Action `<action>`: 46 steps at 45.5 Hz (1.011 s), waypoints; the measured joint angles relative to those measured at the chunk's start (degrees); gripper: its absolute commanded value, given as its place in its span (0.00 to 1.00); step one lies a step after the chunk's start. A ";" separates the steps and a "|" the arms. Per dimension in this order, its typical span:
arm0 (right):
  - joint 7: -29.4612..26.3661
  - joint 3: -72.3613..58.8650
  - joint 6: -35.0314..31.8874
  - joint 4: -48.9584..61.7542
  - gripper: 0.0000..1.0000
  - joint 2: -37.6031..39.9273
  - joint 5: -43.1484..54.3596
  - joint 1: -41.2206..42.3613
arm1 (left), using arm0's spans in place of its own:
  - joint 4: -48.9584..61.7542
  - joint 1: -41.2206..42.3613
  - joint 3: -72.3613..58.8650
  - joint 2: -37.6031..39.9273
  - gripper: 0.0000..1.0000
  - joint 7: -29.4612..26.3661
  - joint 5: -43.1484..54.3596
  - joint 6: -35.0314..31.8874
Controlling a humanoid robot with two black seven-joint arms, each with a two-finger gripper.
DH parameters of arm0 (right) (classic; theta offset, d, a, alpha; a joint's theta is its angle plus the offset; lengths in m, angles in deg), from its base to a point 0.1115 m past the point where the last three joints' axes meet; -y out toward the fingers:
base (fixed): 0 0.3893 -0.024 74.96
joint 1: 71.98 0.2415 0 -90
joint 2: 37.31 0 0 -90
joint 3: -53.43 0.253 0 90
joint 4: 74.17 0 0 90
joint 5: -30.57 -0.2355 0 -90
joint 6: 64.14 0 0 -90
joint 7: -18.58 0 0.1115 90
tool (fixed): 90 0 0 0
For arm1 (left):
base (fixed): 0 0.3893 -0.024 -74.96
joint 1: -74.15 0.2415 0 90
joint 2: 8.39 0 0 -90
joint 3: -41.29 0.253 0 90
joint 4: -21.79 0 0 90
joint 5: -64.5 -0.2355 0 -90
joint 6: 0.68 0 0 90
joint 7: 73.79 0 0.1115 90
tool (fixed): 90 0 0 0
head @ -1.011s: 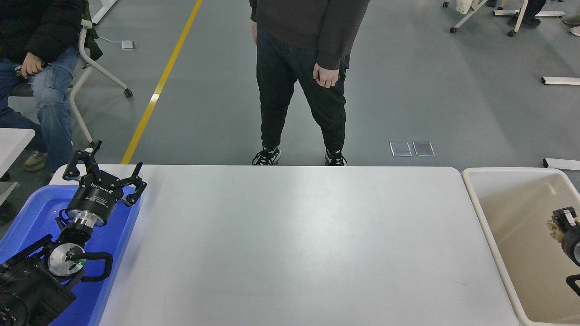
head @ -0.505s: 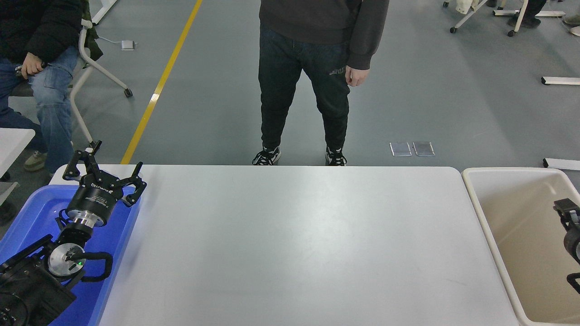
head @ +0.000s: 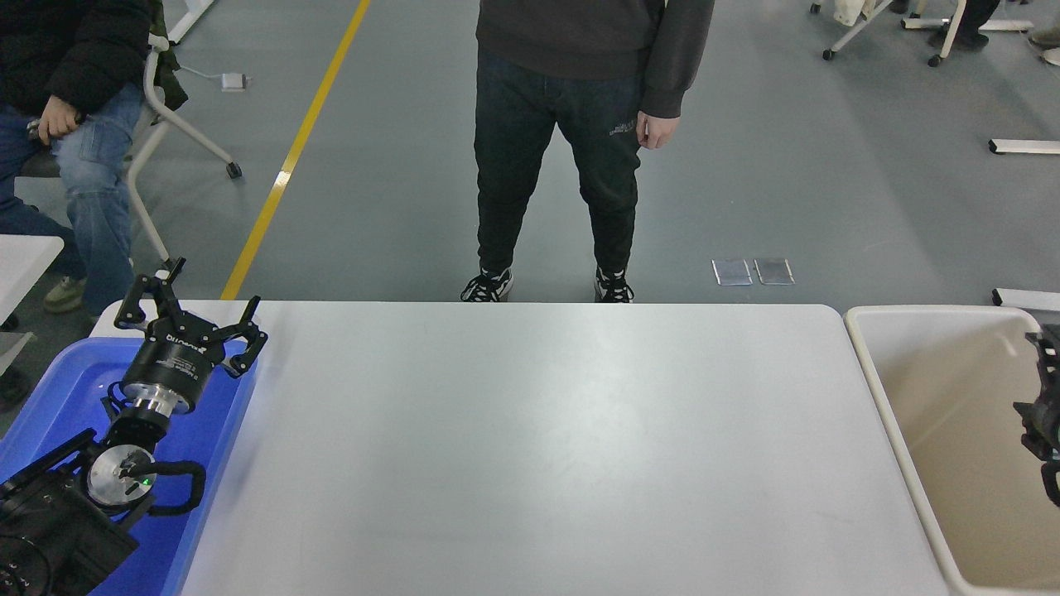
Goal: Clean the table surface
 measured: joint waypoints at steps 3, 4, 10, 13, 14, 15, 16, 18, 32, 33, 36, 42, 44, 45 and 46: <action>1.47 4.72 -0.53 -5.68 1.00 0.79 0.43 -2.66 | 0.00 0.00 0.00 0.02 1.00 0.00 0.00 0.00; 1.95 5.58 -0.69 -6.80 1.00 0.85 0.61 -3.29 | 0.01 0.00 0.00 0.02 1.00 0.00 0.00 0.00; 5.59 12.41 -1.76 -16.47 1.00 0.37 2.42 -8.70 | 0.00 0.01 0.00 0.03 1.00 0.00 0.00 0.00; 7.66 14.98 -2.09 -20.12 1.00 -0.67 3.56 -11.02 | 0.00 0.01 0.00 0.03 1.00 0.00 0.00 0.00; 8.37 15.65 -2.19 -21.06 1.00 -1.06 4.04 -11.69 | 0.01 0.01 0.00 0.03 1.00 0.00 0.02 0.00; 9.08 16.27 -2.24 -21.84 1.00 -1.53 4.59 -12.27 | 0.01 0.02 0.00 0.03 1.00 0.00 0.00 0.00; 9.91 16.97 -2.27 -22.69 1.00 -2.20 5.28 -12.89 | -0.01 0.01 0.00 0.03 1.00 0.00 0.00 -0.01; 11.11 17.93 -2.38 -23.86 1.00 -3.47 6.46 -13.79 | 0.00 0.02 0.00 0.03 1.00 0.00 0.00 -0.01; 15.52 21.44 -2.56 -25.34 1.00 -14.01 12.96 -15.33 | 0.00 0.02 0.00 0.03 1.00 0.00 0.00 -0.05; 15.69 21.54 -2.55 -24.94 1.00 -14.47 13.27 -15.13 | 0.00 0.01 0.00 0.03 1.00 0.00 0.00 -0.05; 16.37 21.86 -2.51 -23.44 1.00 -15.95 14.21 -14.30 | 0.00 0.02 0.00 0.03 1.00 0.00 0.00 -0.05; 17.37 22.37 -2.45 -21.04 1.00 -17.75 15.34 -12.89 | 0.00 0.02 0.00 0.04 1.00 0.00 0.00 -0.05; 17.62 22.46 -2.41 -20.44 1.00 -18.20 15.60 -12.50 | 0.00 0.02 0.00 0.04 1.00 0.00 0.00 -0.05; 17.69 22.51 -2.39 -20.22 1.00 -18.37 15.68 -12.35 | 0.00 0.02 0.00 0.04 1.00 0.00 0.00 -0.05; 17.75 22.53 -2.38 -20.02 1.00 -18.51 15.76 -12.23 | 0.00 0.02 0.00 0.04 1.00 0.00 0.00 -0.05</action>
